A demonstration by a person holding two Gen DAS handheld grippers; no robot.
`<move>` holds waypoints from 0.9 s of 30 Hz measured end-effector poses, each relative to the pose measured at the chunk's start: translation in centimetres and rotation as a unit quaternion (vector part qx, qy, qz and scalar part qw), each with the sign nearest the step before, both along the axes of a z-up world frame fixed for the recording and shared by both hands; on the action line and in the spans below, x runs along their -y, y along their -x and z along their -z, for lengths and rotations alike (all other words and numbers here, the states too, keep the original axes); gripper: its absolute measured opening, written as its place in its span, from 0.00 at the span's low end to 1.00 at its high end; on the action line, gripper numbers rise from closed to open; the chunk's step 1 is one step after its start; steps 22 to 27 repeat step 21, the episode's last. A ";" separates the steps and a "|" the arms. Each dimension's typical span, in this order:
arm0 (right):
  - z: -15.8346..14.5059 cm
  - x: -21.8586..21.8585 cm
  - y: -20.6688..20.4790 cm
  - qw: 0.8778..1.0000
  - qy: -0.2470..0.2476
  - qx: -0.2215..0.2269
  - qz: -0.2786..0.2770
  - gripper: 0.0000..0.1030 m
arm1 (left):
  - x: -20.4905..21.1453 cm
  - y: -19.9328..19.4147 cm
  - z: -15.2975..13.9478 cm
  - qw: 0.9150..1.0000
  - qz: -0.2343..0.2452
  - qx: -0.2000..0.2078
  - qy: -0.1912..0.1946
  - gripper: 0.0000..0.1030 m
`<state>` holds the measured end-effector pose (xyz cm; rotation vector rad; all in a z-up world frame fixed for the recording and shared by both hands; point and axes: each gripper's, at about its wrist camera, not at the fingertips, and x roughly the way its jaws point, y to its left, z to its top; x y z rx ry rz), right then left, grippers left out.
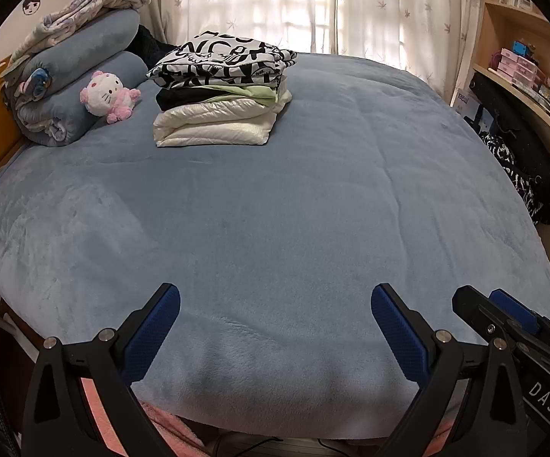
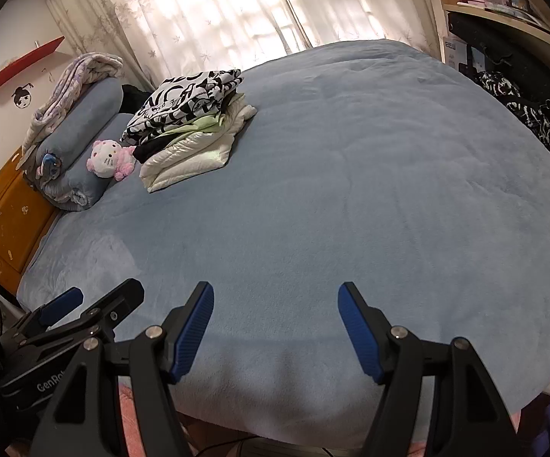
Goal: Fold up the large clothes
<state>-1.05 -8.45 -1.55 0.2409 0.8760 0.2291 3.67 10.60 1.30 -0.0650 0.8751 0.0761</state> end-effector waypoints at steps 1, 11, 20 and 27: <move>0.0 0.0 0.1 1.000 -0.001 0.001 0.001 0.66 | 0.0 0.0 0.0 1.000 0.000 0.000 0.000 0.96; 0.0 0.1 0.6 1.000 -0.007 0.003 0.009 0.66 | 0.0 0.3 -0.2 1.000 -0.002 0.002 0.003 0.96; -0.2 0.1 0.9 1.000 -0.006 0.005 0.011 0.66 | 0.1 0.9 -0.2 1.000 -0.004 -0.001 0.010 0.96; -0.2 0.1 0.9 1.000 -0.006 0.005 0.011 0.66 | 0.1 1.0 -0.2 1.000 -0.004 -0.001 0.011 0.96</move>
